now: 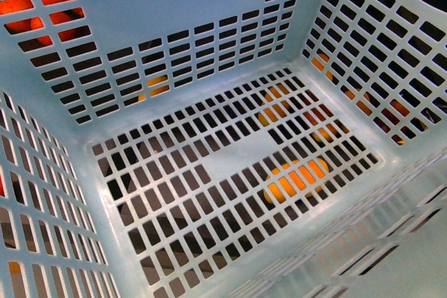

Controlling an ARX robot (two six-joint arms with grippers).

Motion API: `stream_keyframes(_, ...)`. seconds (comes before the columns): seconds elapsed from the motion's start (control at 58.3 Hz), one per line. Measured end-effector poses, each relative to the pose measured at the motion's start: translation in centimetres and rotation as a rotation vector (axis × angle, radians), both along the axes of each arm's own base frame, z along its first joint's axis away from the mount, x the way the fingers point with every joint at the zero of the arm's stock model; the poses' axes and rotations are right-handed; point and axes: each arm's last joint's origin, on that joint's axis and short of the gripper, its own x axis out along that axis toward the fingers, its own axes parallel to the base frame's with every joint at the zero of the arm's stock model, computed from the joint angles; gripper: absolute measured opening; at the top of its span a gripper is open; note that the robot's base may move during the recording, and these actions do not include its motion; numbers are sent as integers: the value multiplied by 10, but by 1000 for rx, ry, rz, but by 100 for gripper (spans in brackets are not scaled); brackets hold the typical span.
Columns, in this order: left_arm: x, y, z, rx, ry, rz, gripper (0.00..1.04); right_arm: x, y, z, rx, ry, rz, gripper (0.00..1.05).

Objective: Pick mango and avocado into basket

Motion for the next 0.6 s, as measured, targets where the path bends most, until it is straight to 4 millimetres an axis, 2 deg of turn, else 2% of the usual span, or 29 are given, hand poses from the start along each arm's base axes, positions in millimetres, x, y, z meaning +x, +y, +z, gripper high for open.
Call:
stream_keyframes(0.223, 0, 0, 0, 0, 0, 0, 4, -14, -6, 12, 48, -9, -14, 62)
stream_keyframes(0.463, 0, 0, 0, 0, 0, 0, 4, -19, -15, 72, 67, -155, -21, 62)
stream_keyframes(0.601, 0, 0, 0, 0, 0, 0, 4, -30, -18, 97, 82, -204, -18, 62)
